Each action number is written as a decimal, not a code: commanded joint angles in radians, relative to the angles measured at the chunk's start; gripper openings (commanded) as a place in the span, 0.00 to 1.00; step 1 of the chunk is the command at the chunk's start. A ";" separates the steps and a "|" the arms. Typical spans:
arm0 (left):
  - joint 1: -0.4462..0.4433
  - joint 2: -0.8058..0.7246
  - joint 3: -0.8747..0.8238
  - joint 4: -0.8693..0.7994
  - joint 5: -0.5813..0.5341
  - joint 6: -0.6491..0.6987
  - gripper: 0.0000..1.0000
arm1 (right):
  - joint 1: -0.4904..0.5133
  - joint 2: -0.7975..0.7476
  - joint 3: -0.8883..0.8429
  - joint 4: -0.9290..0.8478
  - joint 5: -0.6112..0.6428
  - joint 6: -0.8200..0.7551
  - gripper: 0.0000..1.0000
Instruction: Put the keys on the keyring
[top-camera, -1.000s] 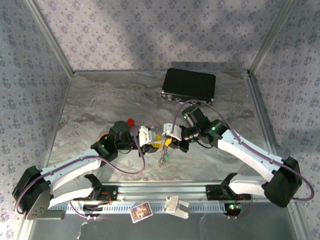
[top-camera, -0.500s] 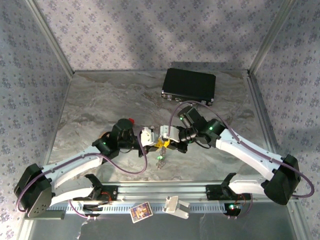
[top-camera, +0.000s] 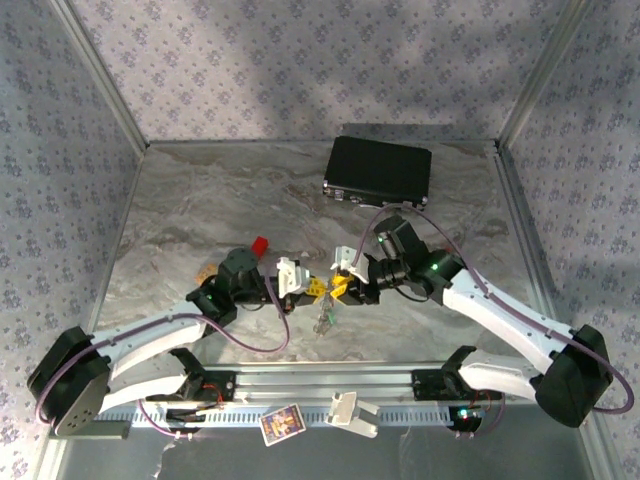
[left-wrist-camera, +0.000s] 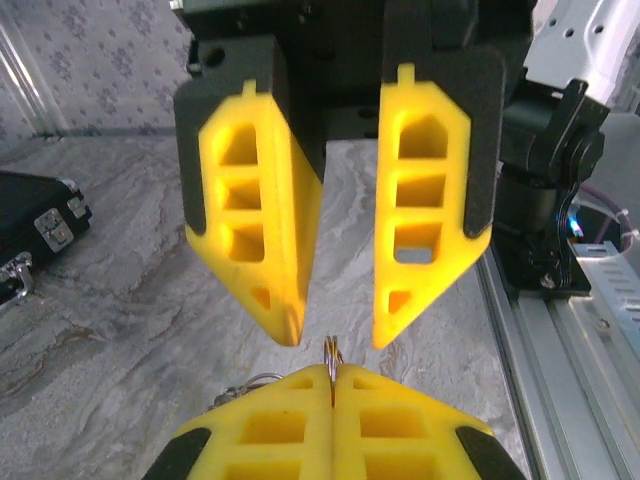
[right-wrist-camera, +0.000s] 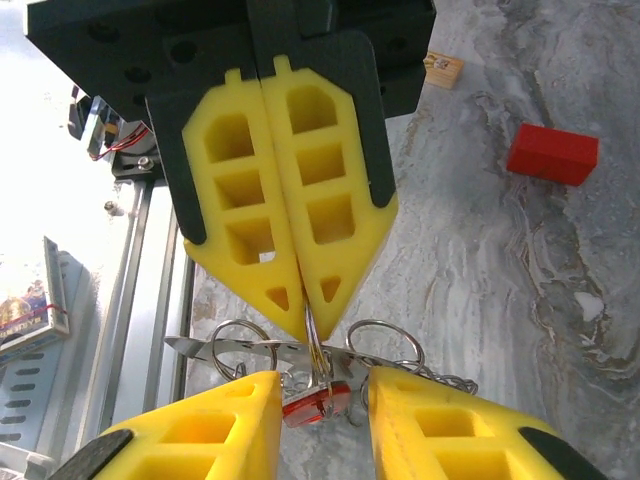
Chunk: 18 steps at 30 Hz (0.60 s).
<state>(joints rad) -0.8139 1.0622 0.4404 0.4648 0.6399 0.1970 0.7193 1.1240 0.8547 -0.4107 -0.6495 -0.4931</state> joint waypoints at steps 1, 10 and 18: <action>-0.005 -0.004 -0.018 0.185 0.027 -0.071 0.00 | -0.007 0.003 -0.018 0.057 -0.045 0.037 0.29; -0.005 -0.002 -0.023 0.195 0.031 -0.079 0.00 | -0.014 0.010 -0.005 0.066 -0.061 0.037 0.15; -0.004 -0.005 -0.017 0.168 0.028 -0.067 0.00 | -0.014 0.010 0.017 0.054 -0.071 0.033 0.18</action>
<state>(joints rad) -0.8139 1.0622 0.4171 0.5808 0.6399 0.1364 0.7090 1.1301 0.8421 -0.3573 -0.6933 -0.4660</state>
